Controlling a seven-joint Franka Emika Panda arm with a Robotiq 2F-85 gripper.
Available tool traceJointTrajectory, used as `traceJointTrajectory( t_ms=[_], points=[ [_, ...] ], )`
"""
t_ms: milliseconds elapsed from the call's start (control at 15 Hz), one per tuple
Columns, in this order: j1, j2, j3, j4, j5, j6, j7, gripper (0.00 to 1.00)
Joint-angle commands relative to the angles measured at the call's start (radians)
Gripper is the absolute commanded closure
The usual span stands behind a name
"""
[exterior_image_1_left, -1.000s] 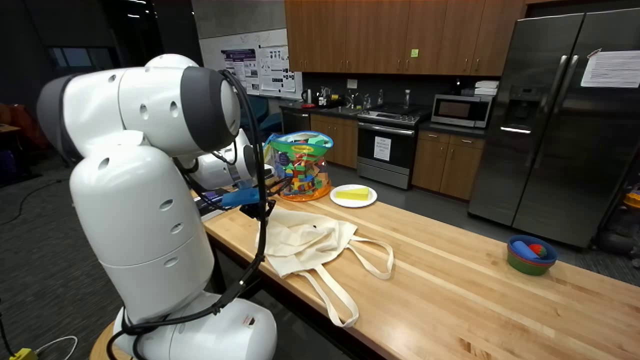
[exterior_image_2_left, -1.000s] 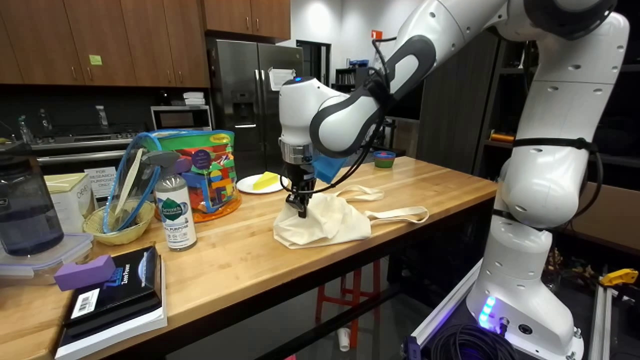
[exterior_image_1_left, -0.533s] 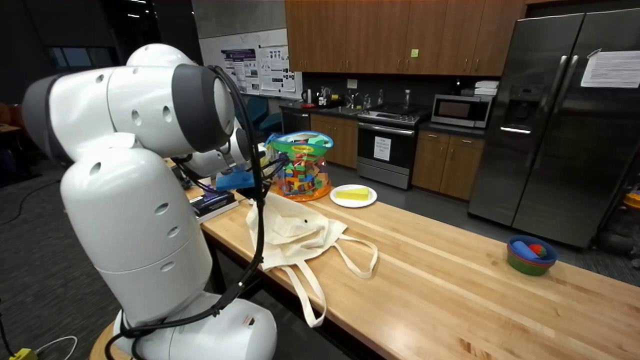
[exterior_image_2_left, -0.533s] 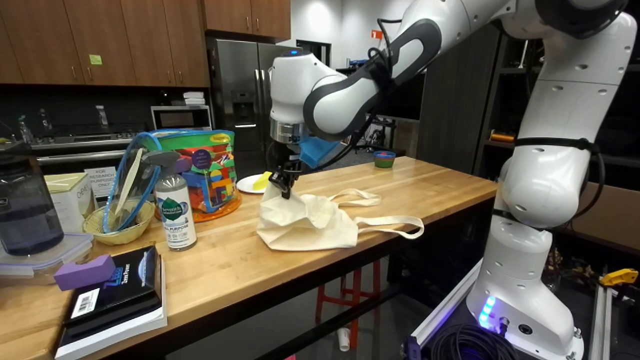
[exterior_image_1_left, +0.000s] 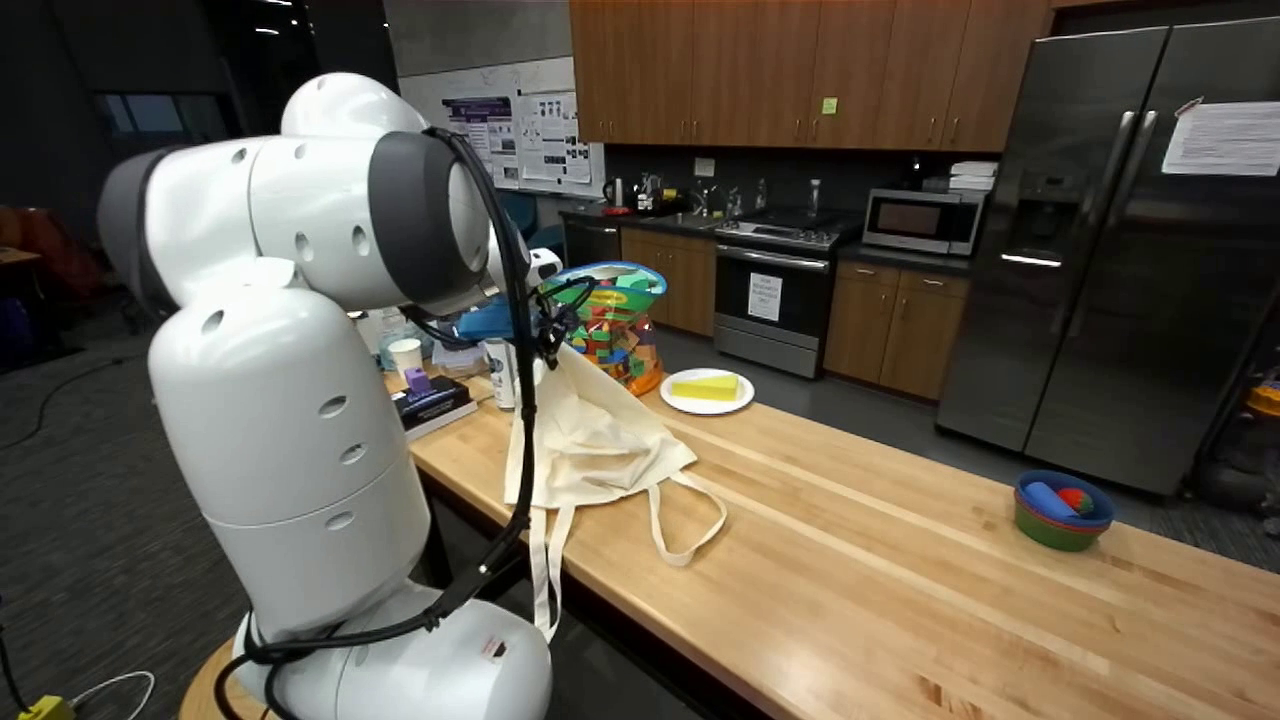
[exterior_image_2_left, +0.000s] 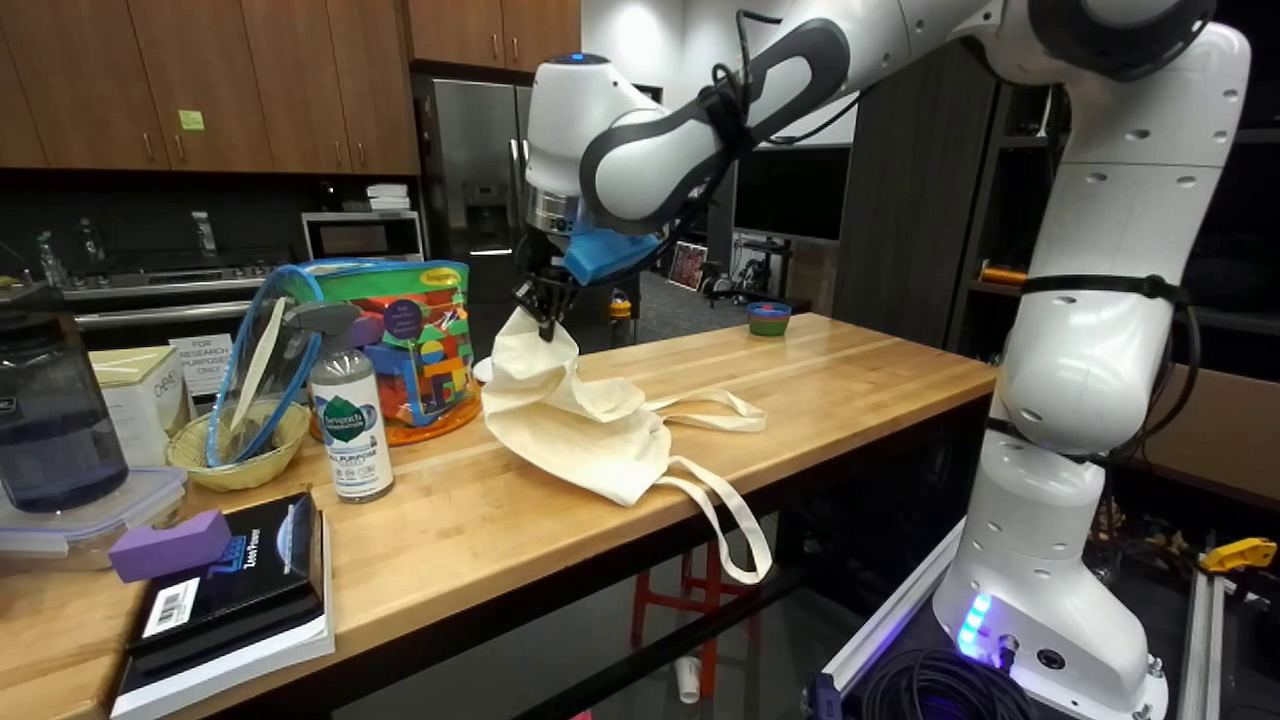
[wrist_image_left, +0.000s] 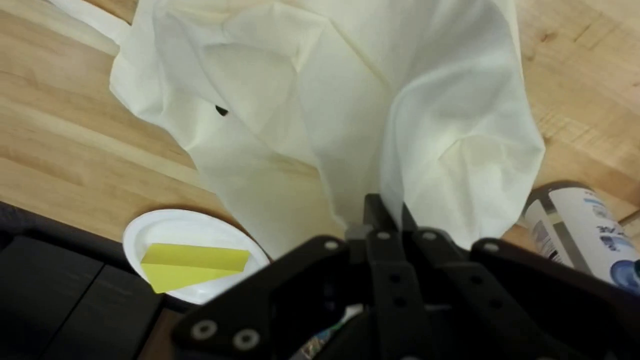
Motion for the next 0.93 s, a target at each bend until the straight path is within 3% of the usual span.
traceJointTrajectory(
  t_ms=[0,467,867],
  points=[
    [-0.019,0.052,-0.038,0.087,-0.013,-0.028,0.033,0.99],
    [-0.082,0.13,-0.161,0.161,0.05,-0.017,0.022,0.99],
    [-0.146,0.189,-0.259,0.2,0.174,-0.019,0.001,0.99]
  ],
)
